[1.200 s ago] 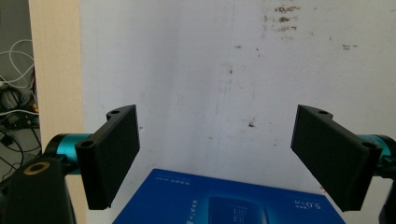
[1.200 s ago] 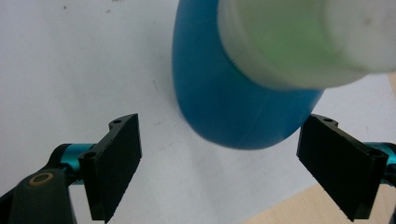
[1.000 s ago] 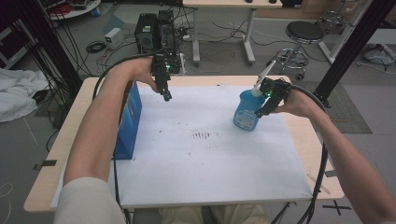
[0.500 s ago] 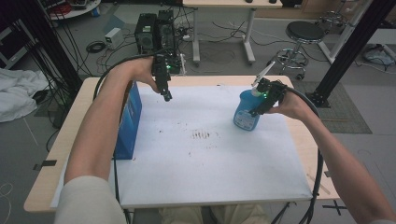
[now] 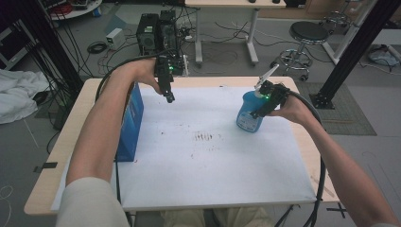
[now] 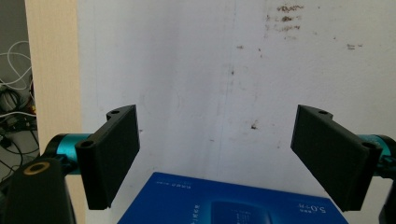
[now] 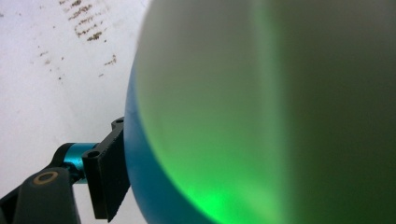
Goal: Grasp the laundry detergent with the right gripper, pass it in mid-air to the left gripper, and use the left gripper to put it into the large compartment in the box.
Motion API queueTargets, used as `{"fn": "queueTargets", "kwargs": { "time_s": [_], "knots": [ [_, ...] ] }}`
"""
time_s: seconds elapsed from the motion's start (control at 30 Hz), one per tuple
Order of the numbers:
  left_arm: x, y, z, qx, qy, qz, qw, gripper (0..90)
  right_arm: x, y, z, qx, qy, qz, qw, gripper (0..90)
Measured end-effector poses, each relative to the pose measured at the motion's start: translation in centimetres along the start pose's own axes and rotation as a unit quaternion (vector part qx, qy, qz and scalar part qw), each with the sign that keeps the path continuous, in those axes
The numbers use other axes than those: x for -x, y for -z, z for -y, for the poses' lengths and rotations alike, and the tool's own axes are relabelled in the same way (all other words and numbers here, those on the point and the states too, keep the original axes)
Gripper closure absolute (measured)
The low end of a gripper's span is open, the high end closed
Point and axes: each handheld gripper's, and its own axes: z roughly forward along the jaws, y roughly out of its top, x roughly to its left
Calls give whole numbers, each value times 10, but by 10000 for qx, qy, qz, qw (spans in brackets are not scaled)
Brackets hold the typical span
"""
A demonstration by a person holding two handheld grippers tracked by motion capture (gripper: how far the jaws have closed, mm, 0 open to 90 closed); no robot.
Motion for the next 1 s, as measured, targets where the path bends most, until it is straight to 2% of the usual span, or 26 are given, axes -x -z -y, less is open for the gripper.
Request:
{"fn": "queueTargets", "kwargs": {
  "time_s": [0.23,0.67,0.73,1.0],
  "knots": [
    [0,-1,0,-6,6,6,10000,156,1,-3,6,187,-107,-36,9998,151],
    [0,-1,0,-12,5,-1,10000,156,-2,1,9,394,-44,114,9992,188],
    [1,0,0,-4,12,-5,10000,156,-3,2,10,430,-35,103,9990,238],
    [1,0,0,-9,-10,-9,10000,156,-2,1,12,469,-75,75,9988,249]
  ]
}}
